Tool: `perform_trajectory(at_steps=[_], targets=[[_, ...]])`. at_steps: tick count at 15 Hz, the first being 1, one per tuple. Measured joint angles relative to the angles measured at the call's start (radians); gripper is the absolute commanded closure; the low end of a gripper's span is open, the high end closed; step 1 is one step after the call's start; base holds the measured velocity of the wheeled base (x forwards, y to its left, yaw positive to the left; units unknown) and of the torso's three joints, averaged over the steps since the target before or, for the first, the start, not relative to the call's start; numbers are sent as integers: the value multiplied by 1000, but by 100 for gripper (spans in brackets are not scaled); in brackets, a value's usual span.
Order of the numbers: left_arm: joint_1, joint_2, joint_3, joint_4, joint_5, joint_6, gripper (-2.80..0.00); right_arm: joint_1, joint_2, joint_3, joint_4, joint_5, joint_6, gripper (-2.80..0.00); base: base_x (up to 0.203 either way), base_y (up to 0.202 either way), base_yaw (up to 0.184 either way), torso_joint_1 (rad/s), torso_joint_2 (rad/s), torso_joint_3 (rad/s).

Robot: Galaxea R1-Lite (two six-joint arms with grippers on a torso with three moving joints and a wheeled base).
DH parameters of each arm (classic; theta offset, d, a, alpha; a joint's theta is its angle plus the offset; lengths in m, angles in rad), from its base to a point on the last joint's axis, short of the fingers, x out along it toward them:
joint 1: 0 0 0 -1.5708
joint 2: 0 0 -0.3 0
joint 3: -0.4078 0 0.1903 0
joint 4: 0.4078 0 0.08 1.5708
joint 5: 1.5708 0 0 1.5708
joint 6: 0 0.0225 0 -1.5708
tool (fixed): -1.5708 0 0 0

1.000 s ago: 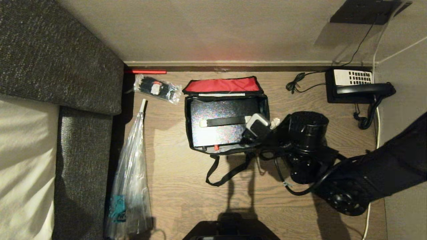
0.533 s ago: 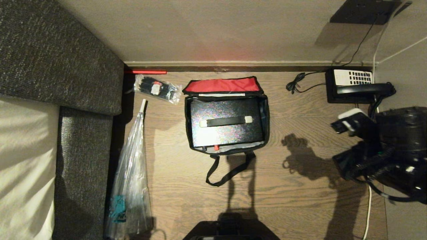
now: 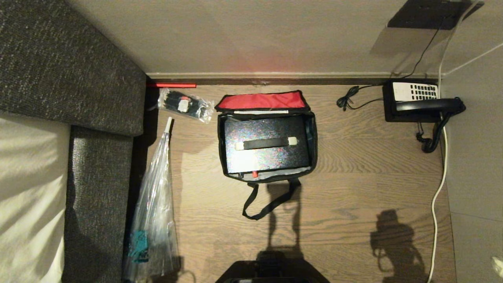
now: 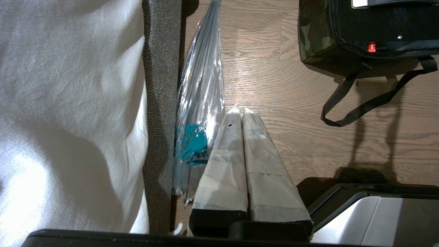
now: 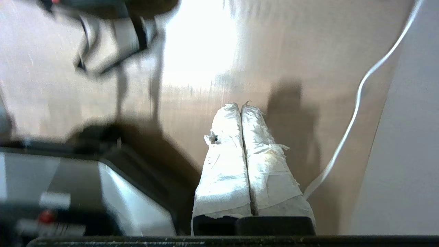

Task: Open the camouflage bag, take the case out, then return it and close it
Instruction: Grip the handle

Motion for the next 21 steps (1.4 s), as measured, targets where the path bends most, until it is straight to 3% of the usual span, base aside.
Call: perform_trajectory(at_steps=[3,6,11,21], targets=[[0,0,0,0,0,0,0,-60,-281,67,-4,27,-33,0,0,0,0,0,0,0],[0,0,0,0,0,0,0,-90,-395,77,8,35,-18,0,0,0,0,0,0,0],[0,0,0,0,0,0,0,-95,-437,78,0,21,54,0,0,0,0,0,0,0],[0,0,0,0,0,1,0,-95,-442,79,-1,19,58,0,0,0,0,0,0,0]])
